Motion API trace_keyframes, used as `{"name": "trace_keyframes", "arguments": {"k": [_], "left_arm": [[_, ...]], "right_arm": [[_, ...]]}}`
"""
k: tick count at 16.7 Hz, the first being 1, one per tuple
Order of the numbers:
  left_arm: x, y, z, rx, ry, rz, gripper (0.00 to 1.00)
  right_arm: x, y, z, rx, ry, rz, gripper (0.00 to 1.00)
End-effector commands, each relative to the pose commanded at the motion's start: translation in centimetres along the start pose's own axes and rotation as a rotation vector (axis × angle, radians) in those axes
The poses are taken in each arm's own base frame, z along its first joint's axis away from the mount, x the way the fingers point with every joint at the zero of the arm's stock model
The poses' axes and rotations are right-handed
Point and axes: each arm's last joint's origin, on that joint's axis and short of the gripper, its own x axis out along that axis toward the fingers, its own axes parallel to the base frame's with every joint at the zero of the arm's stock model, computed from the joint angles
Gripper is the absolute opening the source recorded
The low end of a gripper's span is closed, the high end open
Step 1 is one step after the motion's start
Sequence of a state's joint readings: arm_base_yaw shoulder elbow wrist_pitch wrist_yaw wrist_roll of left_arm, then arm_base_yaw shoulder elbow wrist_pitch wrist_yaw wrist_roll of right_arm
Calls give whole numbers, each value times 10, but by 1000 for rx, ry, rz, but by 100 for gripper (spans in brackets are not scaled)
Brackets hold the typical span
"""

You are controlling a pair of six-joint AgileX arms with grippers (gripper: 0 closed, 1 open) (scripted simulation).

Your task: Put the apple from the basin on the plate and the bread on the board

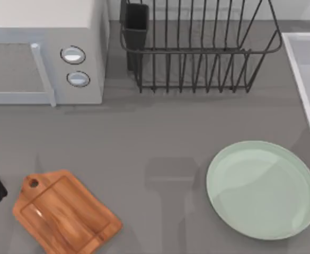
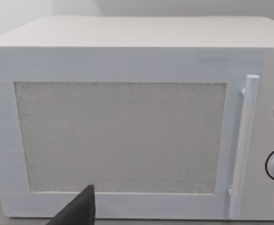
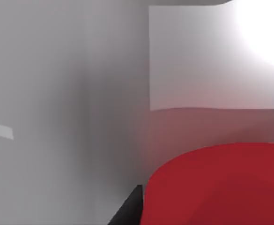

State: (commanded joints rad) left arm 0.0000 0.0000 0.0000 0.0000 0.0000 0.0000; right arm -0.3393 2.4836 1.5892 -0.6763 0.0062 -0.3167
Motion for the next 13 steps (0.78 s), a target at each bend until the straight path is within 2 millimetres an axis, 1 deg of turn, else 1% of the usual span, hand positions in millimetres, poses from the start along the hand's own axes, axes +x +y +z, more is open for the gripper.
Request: {"name": "trace_keyframes", "arguments": {"k": [7, 8, 10, 11, 13], "left_arm": [[0, 0, 0, 0, 0, 0, 100], [0, 0, 0, 0, 0, 0, 100], [0, 0, 0, 0, 0, 0, 100], [0, 0, 0, 0, 0, 0, 100], [0, 0, 0, 0, 0, 0, 100]], "right_arm": [[0, 0, 0, 0, 0, 0, 0], [-26, 0, 5, 5, -46, 0, 0], [-32, -1, 6, 5, -48, -1, 0], [-40, -1, 7, 5, -49, -1, 0], [-64, -2, 9, 5, -44, 0, 0]]}}
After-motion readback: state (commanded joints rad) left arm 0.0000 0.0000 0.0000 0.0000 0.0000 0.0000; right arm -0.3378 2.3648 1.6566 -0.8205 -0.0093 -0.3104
